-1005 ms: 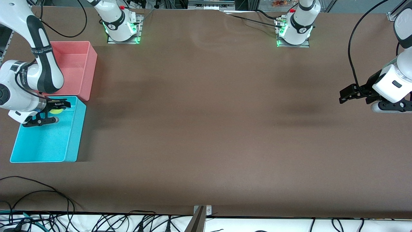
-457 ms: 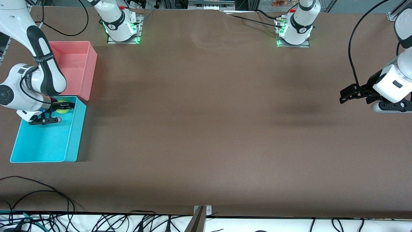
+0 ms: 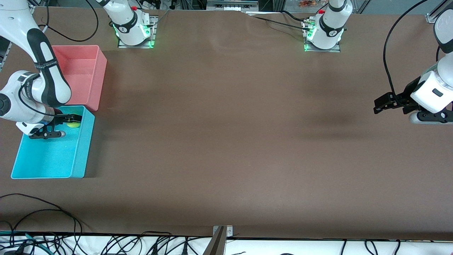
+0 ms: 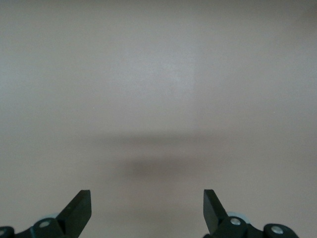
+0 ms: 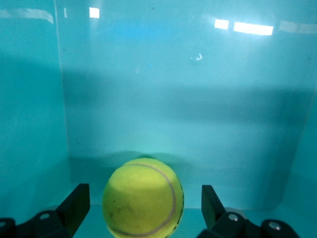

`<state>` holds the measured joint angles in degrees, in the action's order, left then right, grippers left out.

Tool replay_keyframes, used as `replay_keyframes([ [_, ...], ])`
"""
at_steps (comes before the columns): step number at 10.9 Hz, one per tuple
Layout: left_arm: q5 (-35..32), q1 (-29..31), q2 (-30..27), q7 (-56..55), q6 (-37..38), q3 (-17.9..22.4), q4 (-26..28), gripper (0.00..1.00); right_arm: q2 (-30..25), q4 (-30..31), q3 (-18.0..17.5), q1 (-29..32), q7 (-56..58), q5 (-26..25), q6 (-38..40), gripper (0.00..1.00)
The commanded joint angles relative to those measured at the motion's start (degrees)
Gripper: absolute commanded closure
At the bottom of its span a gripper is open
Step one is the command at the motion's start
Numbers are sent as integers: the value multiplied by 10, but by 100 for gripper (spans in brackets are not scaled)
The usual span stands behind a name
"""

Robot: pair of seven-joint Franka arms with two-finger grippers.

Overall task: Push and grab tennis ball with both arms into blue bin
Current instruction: 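Lift the ball with the right gripper over the cyan bin, then open the right gripper to drop the ball into the cyan bin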

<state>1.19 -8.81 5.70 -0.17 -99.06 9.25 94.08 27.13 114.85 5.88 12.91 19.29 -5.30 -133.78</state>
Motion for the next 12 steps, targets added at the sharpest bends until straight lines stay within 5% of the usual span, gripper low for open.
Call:
replay_keyframes([
  [1, 7, 3, -4, -2, 8, 0, -6, 0, -27, -26, -5, 3, 15, 13, 41, 0],
  [5, 7, 3, -3, -6, 8, 1, -5, 0, -41, -194, -23, -2, 4, 13, 254, 0],
  [7, 7, 3, -1, -6, 4, 1, -5, 0, -47, -256, -47, -2, 1, 13, 297, 0],
  [12, 8, 9, 1, -6, 2, 2, -6, 0, -106, -270, -108, -2, -84, -9, 307, 0],
])
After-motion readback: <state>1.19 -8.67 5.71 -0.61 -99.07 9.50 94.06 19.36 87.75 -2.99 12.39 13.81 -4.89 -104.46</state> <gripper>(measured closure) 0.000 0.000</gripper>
